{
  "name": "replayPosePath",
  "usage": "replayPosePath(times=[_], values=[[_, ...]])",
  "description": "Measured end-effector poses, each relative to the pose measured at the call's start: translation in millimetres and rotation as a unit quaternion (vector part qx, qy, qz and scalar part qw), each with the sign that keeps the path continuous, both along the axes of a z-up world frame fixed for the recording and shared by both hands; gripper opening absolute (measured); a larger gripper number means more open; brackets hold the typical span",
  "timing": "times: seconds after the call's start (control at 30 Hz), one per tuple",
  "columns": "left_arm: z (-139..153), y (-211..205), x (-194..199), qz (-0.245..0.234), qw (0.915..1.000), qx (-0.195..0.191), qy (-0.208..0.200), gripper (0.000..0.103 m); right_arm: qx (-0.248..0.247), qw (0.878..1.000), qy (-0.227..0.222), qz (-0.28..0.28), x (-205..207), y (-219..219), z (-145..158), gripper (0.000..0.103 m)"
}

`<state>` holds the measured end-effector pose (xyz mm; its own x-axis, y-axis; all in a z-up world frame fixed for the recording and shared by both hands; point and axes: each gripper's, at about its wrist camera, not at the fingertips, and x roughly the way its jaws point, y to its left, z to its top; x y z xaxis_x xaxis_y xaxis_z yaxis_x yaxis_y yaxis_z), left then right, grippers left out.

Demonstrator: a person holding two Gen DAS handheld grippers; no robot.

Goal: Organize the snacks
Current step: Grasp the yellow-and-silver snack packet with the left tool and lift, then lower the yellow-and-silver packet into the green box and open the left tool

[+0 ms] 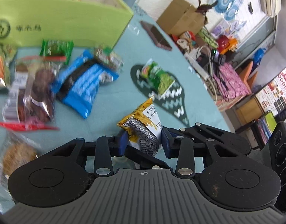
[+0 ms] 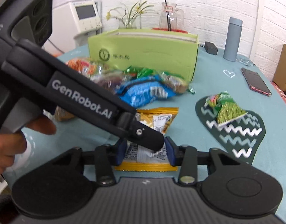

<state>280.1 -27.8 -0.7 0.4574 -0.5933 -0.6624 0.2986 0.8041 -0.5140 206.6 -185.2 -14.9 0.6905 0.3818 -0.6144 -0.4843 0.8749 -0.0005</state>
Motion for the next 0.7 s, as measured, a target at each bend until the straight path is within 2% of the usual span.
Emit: replayPosePath(times=[0.17,0.27,0.37,0.43,0.53,0.7], values=[[54,25,28,0.031,0.9978,-0.003,-0.058,0.016,-0.006,0.998,-0.065,0.022,24,19,41,0.045],[83,46,58,0.057,0.9939,0.005,-0.095,0.016,-0.007,0.993,-0.104,0.045,57,39,66,0.048],[98,66,92,0.084,0.9885,0.027,-0.123,0.016,-0.001,0.990,-0.128,0.063,101,65,84,0.050],[97,78,118,0.102,0.9863,0.041,-0.123,0.016,0.005,0.989,-0.131,0.070,131,80,87,0.050],[79,97,155,0.119,0.9858,0.058,-0.103,0.016,0.005,0.991,-0.111,0.079,178,106,79,0.050],[43,117,194,0.128,0.9865,0.078,-0.066,0.017,0.002,0.993,-0.054,0.101,235,137,51,0.051]])
